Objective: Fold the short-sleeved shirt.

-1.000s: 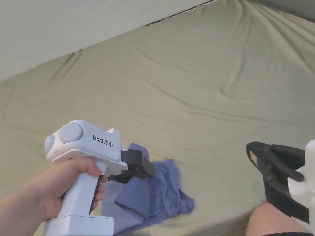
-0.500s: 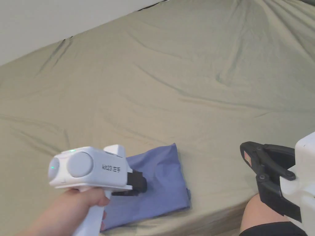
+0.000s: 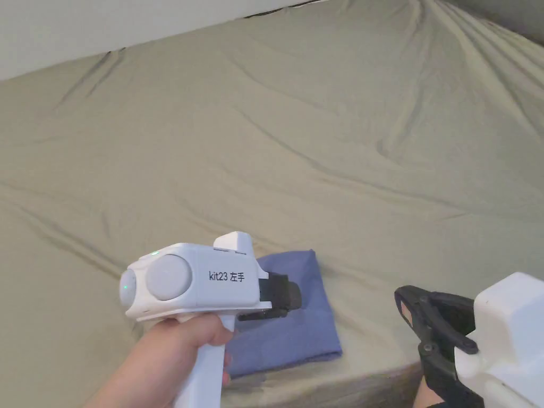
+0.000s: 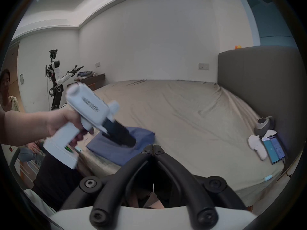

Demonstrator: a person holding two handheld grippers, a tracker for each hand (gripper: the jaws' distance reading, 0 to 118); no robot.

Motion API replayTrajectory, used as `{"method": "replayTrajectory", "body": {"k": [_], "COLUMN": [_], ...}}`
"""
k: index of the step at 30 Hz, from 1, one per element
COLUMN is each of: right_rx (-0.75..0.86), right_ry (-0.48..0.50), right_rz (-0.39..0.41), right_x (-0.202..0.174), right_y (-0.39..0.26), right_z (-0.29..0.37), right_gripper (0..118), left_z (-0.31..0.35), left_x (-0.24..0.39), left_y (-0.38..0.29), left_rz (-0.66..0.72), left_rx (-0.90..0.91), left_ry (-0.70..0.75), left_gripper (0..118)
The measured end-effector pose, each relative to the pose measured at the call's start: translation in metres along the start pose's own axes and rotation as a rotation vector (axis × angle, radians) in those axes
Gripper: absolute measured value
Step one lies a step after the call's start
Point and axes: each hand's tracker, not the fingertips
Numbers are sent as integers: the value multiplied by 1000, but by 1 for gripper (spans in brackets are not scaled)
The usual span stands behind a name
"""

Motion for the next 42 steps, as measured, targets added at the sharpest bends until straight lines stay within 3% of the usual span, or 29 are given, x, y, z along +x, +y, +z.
{"method": "replayTrajectory", "body": {"k": [3,4,6,8,11,14,17,19,21,23,24,25,26,27,28,30,33,35,36,38,39,40,42], "right_rx": [-65,-84,-141,-187,-309,-393,-480,-462,-466,-500,-507,-511,-517,-523,-528,-531,-522,-517,-517,-517,-516,-518,-474], "right_ry": [63,83,146,190,267,279,289,379,400,392,394,400,405,411,414,416,420,423,423,418,403,387,404], "right_rz": [-33,-44,-54,-51,-136,-131,-250,-293,-349,-425,-419,-416,-413,-417,-423,-428,-415,-424,-431,-434,-416,-391,-253], "right_x": [-11,-16,-25,-32,-31,-25,0,14,24,27,29,32,29,30,31,30,29,30,30,28,26,24,14], "right_y": [3,6,12,17,18,13,-3,-12,-13,-15,-15,-14,-13,-13,-13,-13,-14,-16,-16,-15,-12,-10,-1], "right_z": [-30,-46,-85,-124,-189,-234,-262,-263,-263,-261,-262,-263,-264,-265,-265,-265,-263,-263,-263,-261,-259,-256,-240], "right_gripper": [0,0,0,0,0,0,0,0,0,0,0,0,0,0,0,0,0,0,0,0,0,0,0], "left_z": [67,90,125,143,157,161,167,170,167,160,155,149,143,135,126,117,86,71,62,49,48,53,65], "left_x": [6,-8,-19,-38,-76,-111,-139,-156,-173,-190,-197,-204,-211,-216,-219,-221,-217,-220,-214,-211,-213,-212,-209], "left_y": [-8,-10,-22,-28,-36,-39,-40,-38,-34,-28,-27,-25,-21,-20,-18,-11,-3,4,6,10,11,15,20], "left_rz": [-24,-188,-202,-182,-129,-90,-55,-19,24,83,97,99,102,104,111,123,204,197,188,128,128,161,112], "left_rx": [117,112,169,165,187,156,147,163,159,133,130,115,105,84,45,88,66,68,45,18,-3,3,-26], "left_ry": [-121,181,149,154,200,222,163,121,65,-10,-24,-23,-18,-26,-45,-156,-182,-229,-195,-57,-38,-163,-65], "left_gripper": [0,0,0,0,0,0,0,0,0,23,44,75,92,103,104,105,103,79,47,26,24,24,24]}}
